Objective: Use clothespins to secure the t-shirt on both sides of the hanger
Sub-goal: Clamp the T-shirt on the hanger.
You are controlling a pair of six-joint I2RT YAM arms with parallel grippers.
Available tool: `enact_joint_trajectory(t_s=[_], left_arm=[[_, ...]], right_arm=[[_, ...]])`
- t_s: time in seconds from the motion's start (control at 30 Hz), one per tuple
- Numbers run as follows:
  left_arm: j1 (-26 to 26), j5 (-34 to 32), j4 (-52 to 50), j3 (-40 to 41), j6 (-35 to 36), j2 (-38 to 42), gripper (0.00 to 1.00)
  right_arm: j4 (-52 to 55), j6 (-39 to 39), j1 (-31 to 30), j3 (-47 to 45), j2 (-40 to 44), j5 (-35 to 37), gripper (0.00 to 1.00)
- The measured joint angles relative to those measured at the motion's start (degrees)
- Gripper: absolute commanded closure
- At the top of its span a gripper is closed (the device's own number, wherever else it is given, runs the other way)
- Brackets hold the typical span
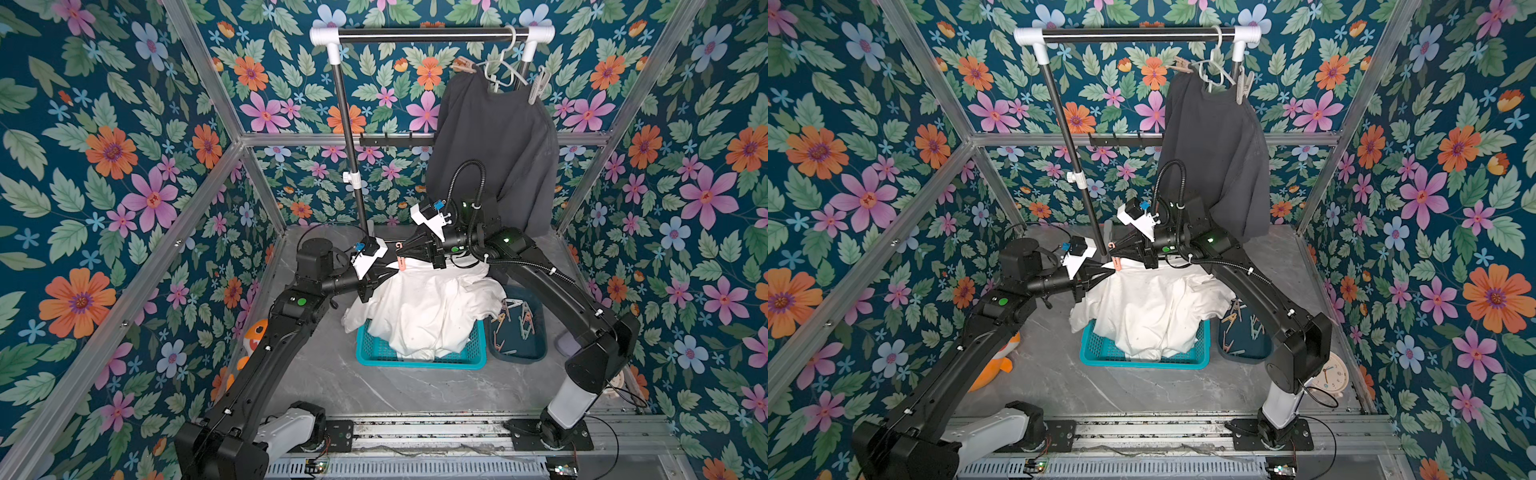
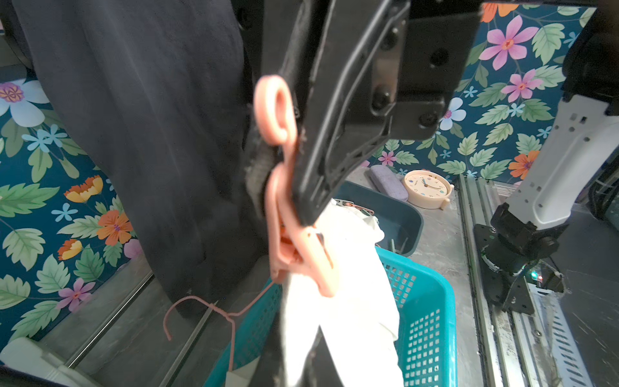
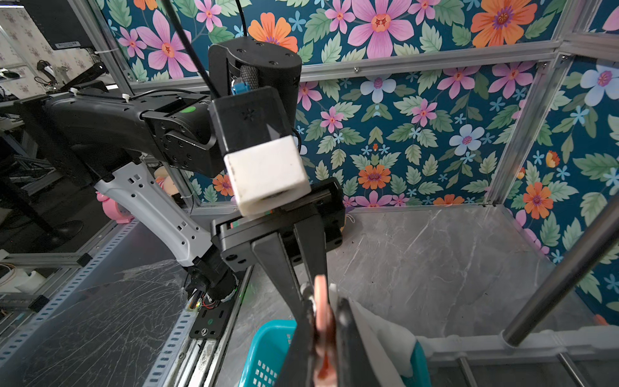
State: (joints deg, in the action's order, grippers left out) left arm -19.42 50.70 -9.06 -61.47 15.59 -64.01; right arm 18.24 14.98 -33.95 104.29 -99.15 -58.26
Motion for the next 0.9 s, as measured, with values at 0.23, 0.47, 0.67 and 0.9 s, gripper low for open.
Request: enact_joint_trajectory(t_s=[0.23,0.47,0.67,0.9], left_arm=[[0.0,-0.2,0.5,0.4,0.1,0.7,1.00],[0.0,-0.7,1.4,0.9,0.9,1.6,1.00],[0.1,-1.8,1.5,1.6,1.5,2.2,1.00],[0.0,-3.0,1.6,2.1,2.5,2.8,1.00]], right_arm=[[0.7,1.2,0.0,-0.1,0.8,1.9,0.56],[2.1,1.9,0.0,0.6,1.4,3.4,0.28],[3.9,1.9,0.0,-0.9,7.0,5.1,0.27],[4.9,1.7,0.7,-7.0,14.1,9.1,0.27]])
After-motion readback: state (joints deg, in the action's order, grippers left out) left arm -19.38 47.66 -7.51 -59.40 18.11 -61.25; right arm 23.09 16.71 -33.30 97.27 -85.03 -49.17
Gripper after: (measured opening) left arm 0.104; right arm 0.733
